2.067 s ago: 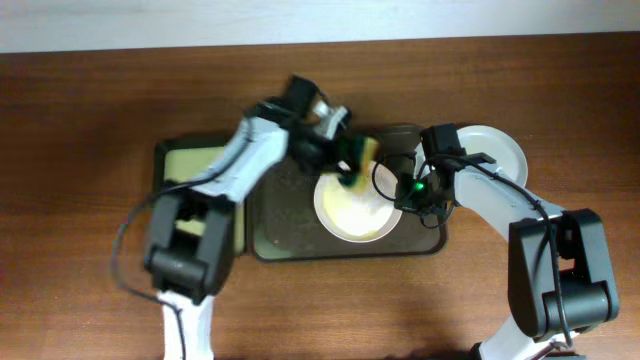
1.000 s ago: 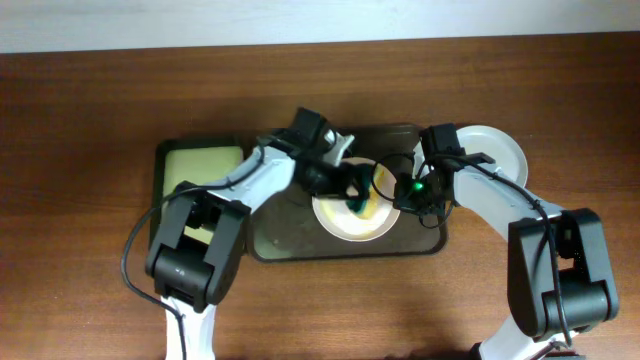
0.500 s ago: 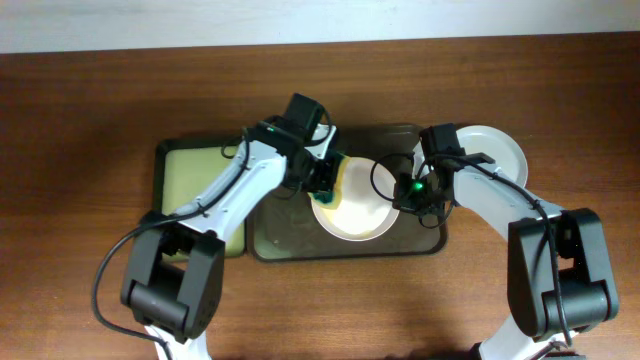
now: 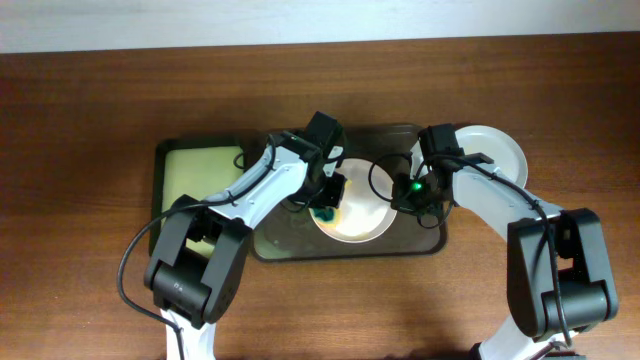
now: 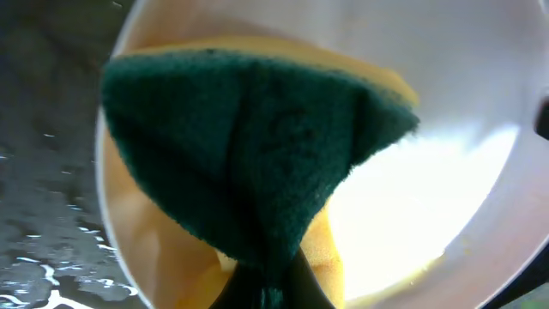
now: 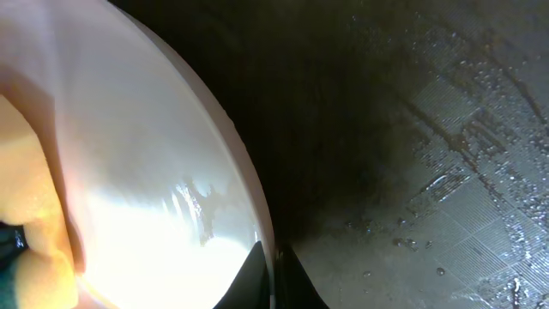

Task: Clean dirty plates on tray and stack at the side
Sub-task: 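Scrub the bottom plate with the sponge in the left gripper, then lower the sponge into the small tray and release it with the left gripper, then lift the bottom plate with the right gripper onto the right-side stack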

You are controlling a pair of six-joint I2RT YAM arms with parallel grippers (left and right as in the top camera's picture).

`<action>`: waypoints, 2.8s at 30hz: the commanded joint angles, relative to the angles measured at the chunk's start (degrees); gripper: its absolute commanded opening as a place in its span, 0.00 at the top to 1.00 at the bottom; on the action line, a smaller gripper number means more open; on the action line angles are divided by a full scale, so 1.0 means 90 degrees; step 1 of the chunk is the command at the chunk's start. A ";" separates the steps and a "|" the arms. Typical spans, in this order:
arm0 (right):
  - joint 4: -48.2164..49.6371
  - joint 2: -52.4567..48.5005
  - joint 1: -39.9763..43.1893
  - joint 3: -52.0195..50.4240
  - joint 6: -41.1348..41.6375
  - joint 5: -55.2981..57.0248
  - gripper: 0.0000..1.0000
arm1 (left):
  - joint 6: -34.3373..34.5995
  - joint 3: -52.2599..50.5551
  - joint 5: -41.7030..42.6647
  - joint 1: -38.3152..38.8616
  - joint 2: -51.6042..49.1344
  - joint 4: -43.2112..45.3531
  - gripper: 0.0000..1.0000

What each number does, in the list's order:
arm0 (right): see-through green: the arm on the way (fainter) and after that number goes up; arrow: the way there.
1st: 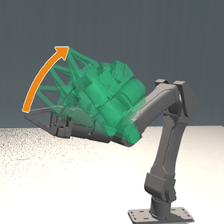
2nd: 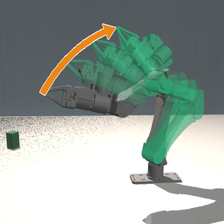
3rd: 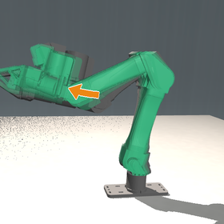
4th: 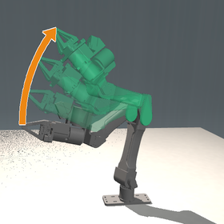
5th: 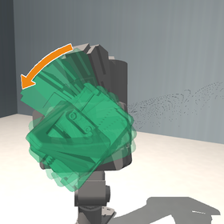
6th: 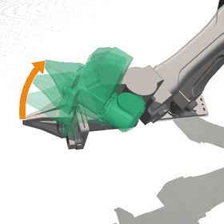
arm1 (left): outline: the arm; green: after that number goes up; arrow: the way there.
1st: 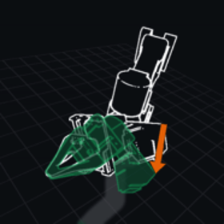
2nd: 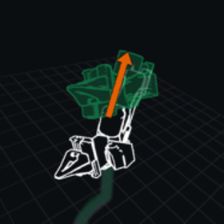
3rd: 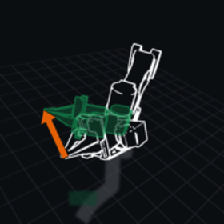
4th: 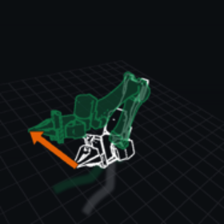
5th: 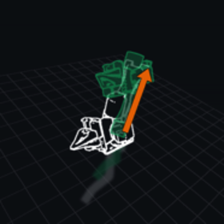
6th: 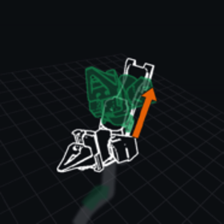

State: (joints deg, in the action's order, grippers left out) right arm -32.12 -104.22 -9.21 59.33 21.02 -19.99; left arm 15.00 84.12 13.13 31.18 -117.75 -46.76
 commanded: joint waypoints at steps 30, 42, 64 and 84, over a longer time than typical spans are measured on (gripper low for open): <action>0.0075 -0.0056 -0.0017 0.0039 0.0056 0.0007 0.96 | -0.0563 -0.0367 -0.2438 -0.3179 0.0571 -0.1022 0.56; 0.0073 -0.0058 -0.0017 0.0000 0.0051 0.0590 0.75 | -0.0772 0.0738 -0.1511 -0.3179 0.1086 -0.1236 0.00; -0.3776 0.0075 -0.4702 0.4350 -0.0634 0.9617 0.96 | -0.0775 0.0750 -0.1360 -0.3179 0.1253 -0.1239 0.00; -0.3968 0.0073 -0.1219 0.4323 -0.0087 0.2186 0.96 | -0.0775 0.0750 -0.1360 -0.3179 0.1253 -0.1239 0.00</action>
State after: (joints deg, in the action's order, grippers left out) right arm -66.57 -104.27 -31.38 97.41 20.60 19.46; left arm 8.73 90.02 0.25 2.76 -107.24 -57.82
